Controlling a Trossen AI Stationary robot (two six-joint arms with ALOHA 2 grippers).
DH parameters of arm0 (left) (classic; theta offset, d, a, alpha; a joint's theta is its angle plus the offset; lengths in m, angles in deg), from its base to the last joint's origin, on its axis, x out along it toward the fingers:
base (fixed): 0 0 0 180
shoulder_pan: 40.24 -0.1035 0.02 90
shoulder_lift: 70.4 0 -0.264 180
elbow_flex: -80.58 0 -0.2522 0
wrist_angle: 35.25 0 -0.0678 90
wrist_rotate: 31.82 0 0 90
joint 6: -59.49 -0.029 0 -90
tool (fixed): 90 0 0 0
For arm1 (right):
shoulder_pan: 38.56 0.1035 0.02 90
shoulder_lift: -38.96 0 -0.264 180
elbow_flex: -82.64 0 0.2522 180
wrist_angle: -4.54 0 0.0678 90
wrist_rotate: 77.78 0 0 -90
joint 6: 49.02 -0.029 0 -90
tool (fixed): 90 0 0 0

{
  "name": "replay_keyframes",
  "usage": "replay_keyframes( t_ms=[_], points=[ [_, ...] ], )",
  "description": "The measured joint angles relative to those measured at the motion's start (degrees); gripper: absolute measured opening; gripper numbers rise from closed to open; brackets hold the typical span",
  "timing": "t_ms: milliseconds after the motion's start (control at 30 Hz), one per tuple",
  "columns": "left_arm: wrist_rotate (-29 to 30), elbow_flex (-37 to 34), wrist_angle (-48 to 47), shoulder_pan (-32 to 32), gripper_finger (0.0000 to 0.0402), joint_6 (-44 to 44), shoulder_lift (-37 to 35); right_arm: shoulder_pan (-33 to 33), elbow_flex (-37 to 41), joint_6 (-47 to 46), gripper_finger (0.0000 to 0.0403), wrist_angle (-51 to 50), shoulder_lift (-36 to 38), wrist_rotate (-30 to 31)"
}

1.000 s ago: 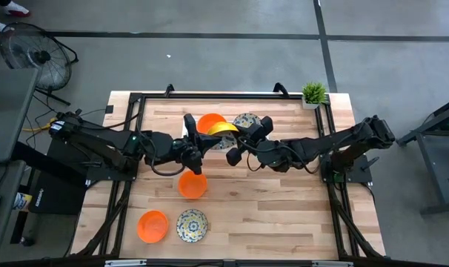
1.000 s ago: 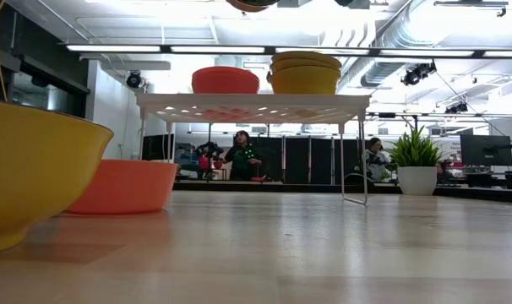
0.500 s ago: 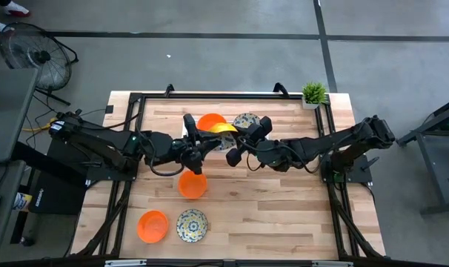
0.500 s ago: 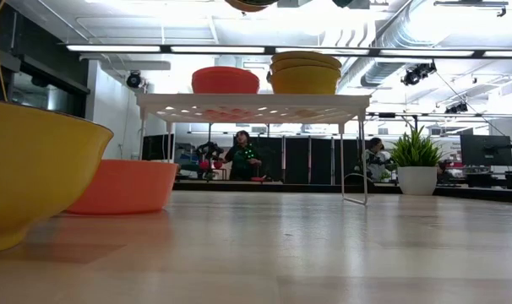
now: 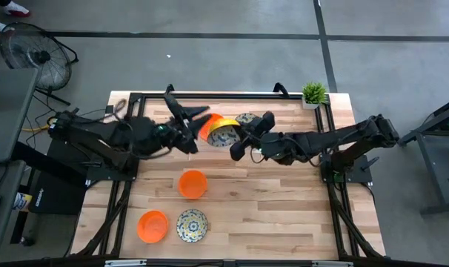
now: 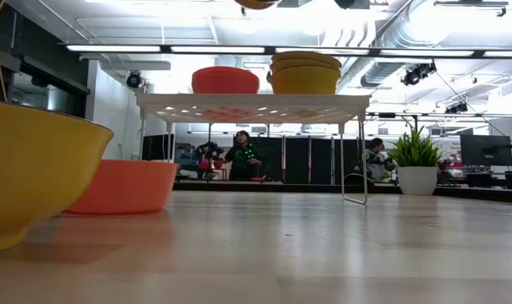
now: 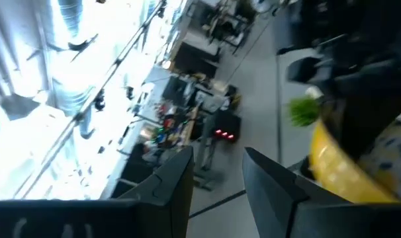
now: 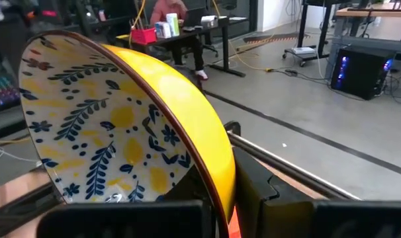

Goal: Pick & Place Mini bowls
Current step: Stack the yellow patterned bowl on top of the other yellow patterned bowls on the shelf

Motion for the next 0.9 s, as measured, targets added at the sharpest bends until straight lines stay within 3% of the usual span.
replay_keyframes(
  t_ms=[133, 233, 433, 667, 900],
  points=[
    [1.5, 6.7, -12.5, 0.0, 0.0125, 0.9, -1.4, -1.9, 0.0, -1.0, 0.0016, -3.7, 4.1, -1.4],
    [0.3, 9.8, -22.8, 0.0, 0.0125, 7.3, -3.6, -4.2, 0.0, -3.6, 0.0016, -9.1, 8.3, -4.2],
    [-1.4, 7.3, -38.1, 0.0, 0.0125, 23.4, -12.5, -11.3, 0.0, -12.3, 0.0016, -23.1, 16.3, -17.5],
    [-4.9, -2.1, -37.4, 0.0, 0.0124, 30.2, -21.5, -20.5, -0.7, -18.2, 0.0016, -37.0, 20.6, -34.4],
    [-9.7, -16.3, -28.4, 0.0, 0.0124, 29.8, -35.2, -23.9, -12.4, -19.7, 0.0016, -51.0, 15.5, -39.1]
  ],
)
